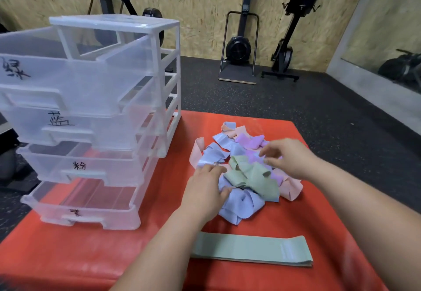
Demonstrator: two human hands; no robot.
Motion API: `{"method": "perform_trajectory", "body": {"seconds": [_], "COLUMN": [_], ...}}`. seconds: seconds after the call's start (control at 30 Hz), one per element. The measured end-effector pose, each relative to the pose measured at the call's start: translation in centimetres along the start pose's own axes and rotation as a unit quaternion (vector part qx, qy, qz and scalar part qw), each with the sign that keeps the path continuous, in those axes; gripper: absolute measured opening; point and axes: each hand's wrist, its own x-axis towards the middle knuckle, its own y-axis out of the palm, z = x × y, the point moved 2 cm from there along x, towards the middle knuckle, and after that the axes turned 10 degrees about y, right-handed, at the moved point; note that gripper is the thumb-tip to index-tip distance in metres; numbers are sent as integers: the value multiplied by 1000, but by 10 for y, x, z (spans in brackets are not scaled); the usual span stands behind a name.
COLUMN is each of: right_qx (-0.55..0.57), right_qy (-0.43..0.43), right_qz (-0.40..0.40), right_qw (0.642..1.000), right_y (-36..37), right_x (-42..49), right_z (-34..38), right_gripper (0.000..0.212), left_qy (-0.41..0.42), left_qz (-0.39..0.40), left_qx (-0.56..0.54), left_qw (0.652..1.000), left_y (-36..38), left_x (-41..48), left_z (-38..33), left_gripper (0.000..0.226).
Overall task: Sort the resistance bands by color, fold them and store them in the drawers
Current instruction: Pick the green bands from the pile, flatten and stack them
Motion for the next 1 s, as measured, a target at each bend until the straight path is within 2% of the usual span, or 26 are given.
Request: {"method": "perform_trajectory", "body": {"seconds": [0.07,0.1,0.23,0.3,0.4,0.47,0.67,0.8,1.0], "right_qx": [46,61,19,-35,-50,-39,34,8,-58], "right_qy": [5,5,73,115,142,131,100,75,89], "right_qz": [21,5,-108,-86,10,-14,-213,-213,-288], "right_qw": [999,998,991,989,989,990,971,974,952], "right_y": [31,43,68,74,89,90,30,-26,-79], "right_x": [-7,-7,7,14,23,28,47,55,42], "right_z": [-8,-12,-35,-45,-52,-52,-33,-18,-6], "right_gripper": [26,27,38,45,45,36,18,17,14], "left_qy": [-4,-1,12,17,15,14,5,-1,-1], "left_qz": [1,1,21,28,22,12,-4,-10,-27], "left_qx": [-15,-21,-16,0,-4,-9,-17,-17,-23], "left_qw": [1000,1000,1000,999,1000,1000,1000,1000,999], "left_y": [4,6,17,22,26,27,27,25,15], "left_x": [2,3,5,7,12,15,23,24,22], "left_z": [1,1,-1,-2,-3,-3,-2,-3,-9], "left_gripper": [62,66,66,63,59,58,53,51,46]}}
